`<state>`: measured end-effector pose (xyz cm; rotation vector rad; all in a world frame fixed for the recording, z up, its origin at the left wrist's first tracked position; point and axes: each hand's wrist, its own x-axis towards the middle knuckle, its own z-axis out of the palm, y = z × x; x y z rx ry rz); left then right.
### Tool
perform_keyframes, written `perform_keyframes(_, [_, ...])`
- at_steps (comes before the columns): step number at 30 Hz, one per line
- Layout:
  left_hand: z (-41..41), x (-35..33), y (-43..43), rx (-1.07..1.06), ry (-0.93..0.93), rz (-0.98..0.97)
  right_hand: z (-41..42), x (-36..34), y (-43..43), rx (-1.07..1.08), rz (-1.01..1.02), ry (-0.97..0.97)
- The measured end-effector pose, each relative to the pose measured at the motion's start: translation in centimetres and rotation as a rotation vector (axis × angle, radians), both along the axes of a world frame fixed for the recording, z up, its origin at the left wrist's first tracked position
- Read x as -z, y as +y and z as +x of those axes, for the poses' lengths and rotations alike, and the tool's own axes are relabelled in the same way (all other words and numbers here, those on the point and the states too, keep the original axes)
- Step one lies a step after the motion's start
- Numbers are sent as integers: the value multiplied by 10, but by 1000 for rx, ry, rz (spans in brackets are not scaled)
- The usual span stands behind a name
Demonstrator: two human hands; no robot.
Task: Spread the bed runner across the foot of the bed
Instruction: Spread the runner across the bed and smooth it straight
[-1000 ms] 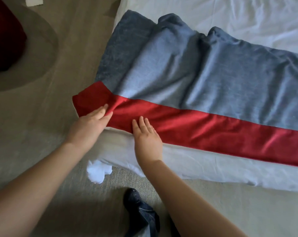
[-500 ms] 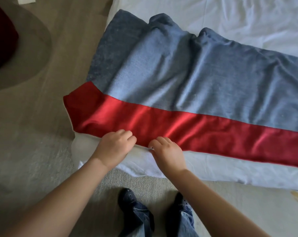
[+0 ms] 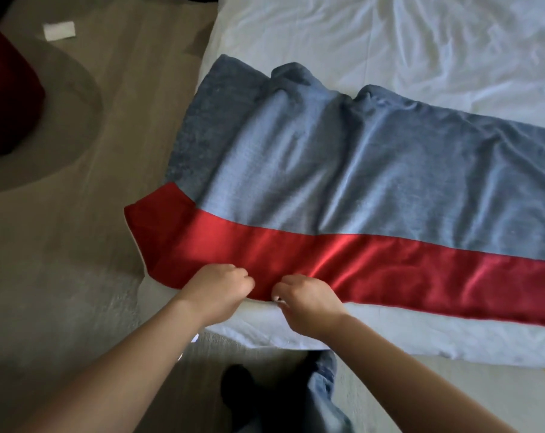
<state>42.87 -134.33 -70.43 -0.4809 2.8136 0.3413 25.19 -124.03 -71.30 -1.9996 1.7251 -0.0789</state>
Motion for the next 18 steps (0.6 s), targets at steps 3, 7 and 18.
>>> perform_keyframes(3, [-13,-8,-23,12,63,-8,-18,-12,-23,-111,-34,-34])
perform_keyframes(7, [-57,-23,-65,-85,261,-105,-54,-27,-76,0,-163,-16])
perform_keyframes(18, [-220,-36,-220,-243,124,-147,-220,-38,-230,366,-166,158])
